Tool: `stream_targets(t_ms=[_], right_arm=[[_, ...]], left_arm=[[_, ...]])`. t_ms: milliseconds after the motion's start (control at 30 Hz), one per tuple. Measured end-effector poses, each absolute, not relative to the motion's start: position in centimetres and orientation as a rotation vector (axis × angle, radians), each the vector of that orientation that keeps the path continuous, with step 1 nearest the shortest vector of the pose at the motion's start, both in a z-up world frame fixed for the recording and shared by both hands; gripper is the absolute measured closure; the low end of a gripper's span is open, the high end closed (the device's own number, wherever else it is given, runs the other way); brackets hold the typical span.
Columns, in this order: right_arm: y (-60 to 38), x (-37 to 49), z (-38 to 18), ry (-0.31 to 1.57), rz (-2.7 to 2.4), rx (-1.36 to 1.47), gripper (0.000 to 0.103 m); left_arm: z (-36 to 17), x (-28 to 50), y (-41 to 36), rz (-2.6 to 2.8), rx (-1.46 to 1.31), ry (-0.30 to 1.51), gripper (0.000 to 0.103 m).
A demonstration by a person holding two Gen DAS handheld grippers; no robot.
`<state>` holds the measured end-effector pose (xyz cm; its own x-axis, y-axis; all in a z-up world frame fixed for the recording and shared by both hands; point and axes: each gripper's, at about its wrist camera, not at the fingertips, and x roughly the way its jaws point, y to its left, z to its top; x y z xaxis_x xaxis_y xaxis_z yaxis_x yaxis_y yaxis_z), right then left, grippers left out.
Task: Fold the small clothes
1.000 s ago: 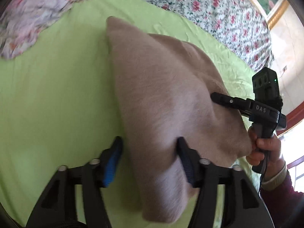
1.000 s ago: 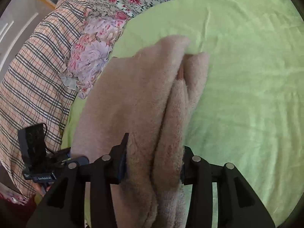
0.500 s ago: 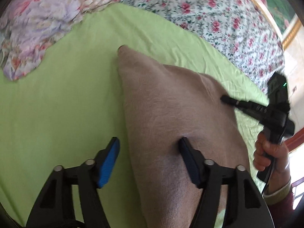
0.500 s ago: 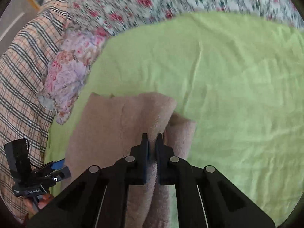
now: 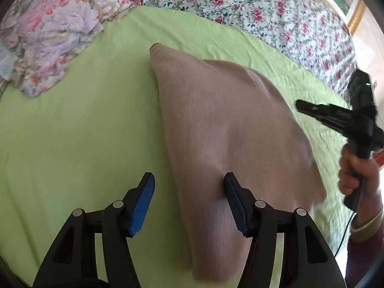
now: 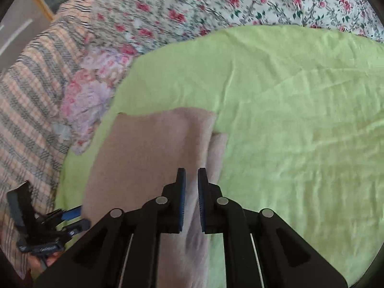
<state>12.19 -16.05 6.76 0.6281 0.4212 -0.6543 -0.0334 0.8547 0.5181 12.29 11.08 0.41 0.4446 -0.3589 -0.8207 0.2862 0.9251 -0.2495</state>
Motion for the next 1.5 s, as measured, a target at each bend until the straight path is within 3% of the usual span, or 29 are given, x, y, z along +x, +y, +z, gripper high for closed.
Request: stream_targets(t_ms=[33,67,133,300,500,600,633,667,700,767,800,900,1000,1100,1333,1500], right_arm=[[-15.9,11.1,6.9,0.858,0.281,0.493,0.082],[-15.8,9.2,6.9,0.854,0.288,0.493,0.067],[-15.7,6.2,6.5,0.845,0.289,0.497,0.052],[-15.2,1.9,3.7,0.884,0.295,0.531,0.052],[-13.9,2.3,2.0,0.890,0.315,0.565,0.053],[-13.2,2.6,2.1,0.878,0.349,0.570,0.068],[-12.9,2.8,2.2,0.877,0.356,0.567,0.078],[-12.7,2.9,2.4,0.878,0.359,0.556,0.096],[-12.6,2.9,2.7,0.875,0.355,0.546,0.097],[-12.9,2.5,4.3,0.823,0.357,0.533,0.097],[-13.2,2.1,5.0,0.793,0.355,0.525,0.097],[-13.6,1.7,5.9,0.797,0.295,0.422,0.097],[-13.2,2.4,2.9,0.898,0.208,0.299,0.098],[-13.5,2.7,-0.3,0.944,0.192,0.319,0.098],[-14.2,2.6,-0.2,0.953,0.191,0.337,0.097],[-15.7,1.8,1.0,0.988,0.159,0.372,0.081]], left_arm=[[0.6,11.2,11.4,-0.403,-0.080,1.029,0.043],[0.8,9.9,11.8,-0.405,-0.082,1.019,0.043],[0.7,7.2,12.4,-0.414,-0.075,1.010,0.042],[-1.2,2.2,11.8,-0.429,-0.004,1.023,0.038],[-2.5,2.4,10.6,-0.351,0.022,1.007,0.040],[-1.9,3.1,10.6,-0.348,-0.022,0.971,0.040],[-1.6,3.1,10.5,-0.341,-0.036,0.958,0.040],[-1.5,3.3,10.4,-0.344,-0.043,0.956,0.040],[-1.5,3.3,10.1,-0.344,-0.038,0.952,0.043],[-2.0,3.6,9.4,-0.310,0.019,0.968,0.086],[-2.5,3.7,9.2,-0.300,0.036,0.992,0.089],[-2.6,3.0,9.0,-0.267,0.070,0.971,0.092],[-2.9,2.6,8.6,-0.255,0.082,0.982,0.092],[-3.3,2.7,8.4,-0.252,0.097,0.990,0.092],[-3.5,3.1,9.4,-0.288,0.040,1.026,0.092],[-2.6,1.9,10.3,-0.325,0.073,1.065,0.091]])
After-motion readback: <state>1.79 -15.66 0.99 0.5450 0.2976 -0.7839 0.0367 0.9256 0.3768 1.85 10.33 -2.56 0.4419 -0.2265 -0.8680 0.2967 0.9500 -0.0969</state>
